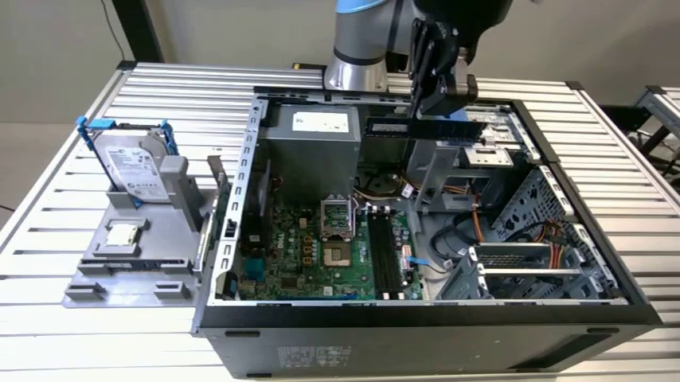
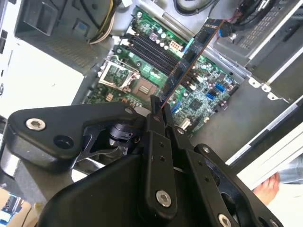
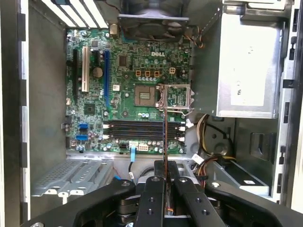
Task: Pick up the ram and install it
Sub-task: 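Insert the ram into the slot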
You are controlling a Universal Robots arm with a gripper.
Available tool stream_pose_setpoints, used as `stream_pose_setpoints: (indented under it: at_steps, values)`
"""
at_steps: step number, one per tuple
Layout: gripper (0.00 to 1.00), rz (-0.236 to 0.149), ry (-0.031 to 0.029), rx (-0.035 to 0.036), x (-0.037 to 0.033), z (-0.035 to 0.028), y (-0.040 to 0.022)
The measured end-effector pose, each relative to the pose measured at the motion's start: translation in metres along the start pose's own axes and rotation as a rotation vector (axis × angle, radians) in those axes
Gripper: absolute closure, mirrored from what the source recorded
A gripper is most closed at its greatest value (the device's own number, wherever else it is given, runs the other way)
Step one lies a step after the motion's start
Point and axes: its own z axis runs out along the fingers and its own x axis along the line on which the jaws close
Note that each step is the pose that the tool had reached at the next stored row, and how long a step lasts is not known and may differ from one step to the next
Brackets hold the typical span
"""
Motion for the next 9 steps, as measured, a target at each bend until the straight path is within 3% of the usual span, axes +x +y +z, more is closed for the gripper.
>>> stream_pose_setpoints:
  at_steps: [9]
  values:
    - [1.00,-0.003,0.0002,-0.0001,-0.0126,0.0003,0.0000]
